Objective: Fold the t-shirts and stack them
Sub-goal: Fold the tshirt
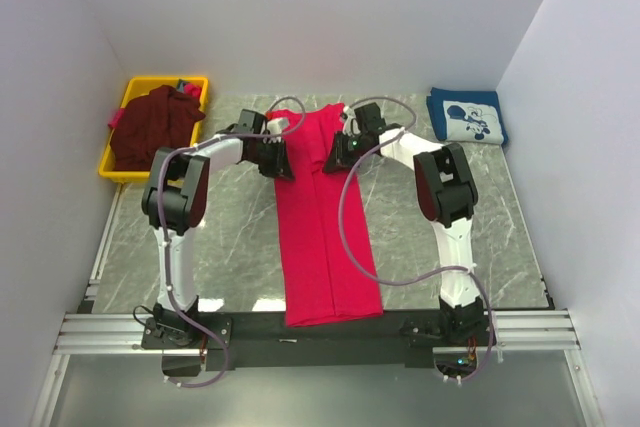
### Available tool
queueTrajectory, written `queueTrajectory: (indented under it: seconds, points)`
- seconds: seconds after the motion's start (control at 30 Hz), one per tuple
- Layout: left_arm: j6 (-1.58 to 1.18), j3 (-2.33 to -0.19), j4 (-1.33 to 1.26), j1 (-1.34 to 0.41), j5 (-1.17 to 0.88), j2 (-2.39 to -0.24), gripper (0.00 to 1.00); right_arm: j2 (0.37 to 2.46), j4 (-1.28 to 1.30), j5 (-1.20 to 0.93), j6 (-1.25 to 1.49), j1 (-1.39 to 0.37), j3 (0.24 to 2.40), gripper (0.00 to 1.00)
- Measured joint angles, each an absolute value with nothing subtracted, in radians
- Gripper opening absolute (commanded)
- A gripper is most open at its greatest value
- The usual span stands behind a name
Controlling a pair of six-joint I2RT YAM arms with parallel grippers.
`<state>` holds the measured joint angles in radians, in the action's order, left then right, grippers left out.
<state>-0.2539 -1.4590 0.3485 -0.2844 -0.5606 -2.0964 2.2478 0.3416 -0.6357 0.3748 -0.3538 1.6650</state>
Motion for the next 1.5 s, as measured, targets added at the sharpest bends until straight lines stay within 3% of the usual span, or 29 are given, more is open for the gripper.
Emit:
queueTrajectory:
  seconds: [0.3, 0.73, 0.9, 1.0, 1.13, 1.3, 1.43, 1.5]
  points:
    - [-0.304, -1.525, 0.348, -0.224, -0.627, -2.192, 0.17, 2.315, 0.249, -0.665, 0.483, -0.344, 1.665, 0.24]
    - [-0.302, -1.76, 0.382, -0.164, -0.662, -2.341, 0.2, 2.477, 0.217, -0.7, 0.573, -0.282, 1.902, 0.25]
    - [-0.294, -1.853, 0.398, -0.156, -0.667, -2.395, 0.29, 2.518, 0.209, -0.702, 0.591, -0.272, 1.966, 0.27]
    - [-0.281, -1.863, 0.399, -0.152, -0.685, -2.399, 0.37, 2.528, 0.211, -0.699, 0.588, -0.27, 1.998, 0.35]
    - [-0.274, -1.869, 0.403, -0.149, -0.71, -2.399, 0.38, 2.529, 0.228, -0.688, 0.561, -0.268, 2.046, 0.47]
    - [-0.225, -1.877, 0.431, -0.143, -0.711, -2.385, 0.45, 2.497, 0.292, -0.65, 0.47, -0.266, 2.07, 0.51]
    - [-0.117, -1.734, 0.444, -0.113, -0.72, -2.225, 0.48, 2.362, 0.392, -0.619, 0.346, -0.266, 2.02, 0.52]
    - [-0.027, -1.64, 0.471, -0.078, -0.734, -2.064, 0.56, 2.247, 0.47, -0.595, 0.265, -0.266, 1.967, 0.54]
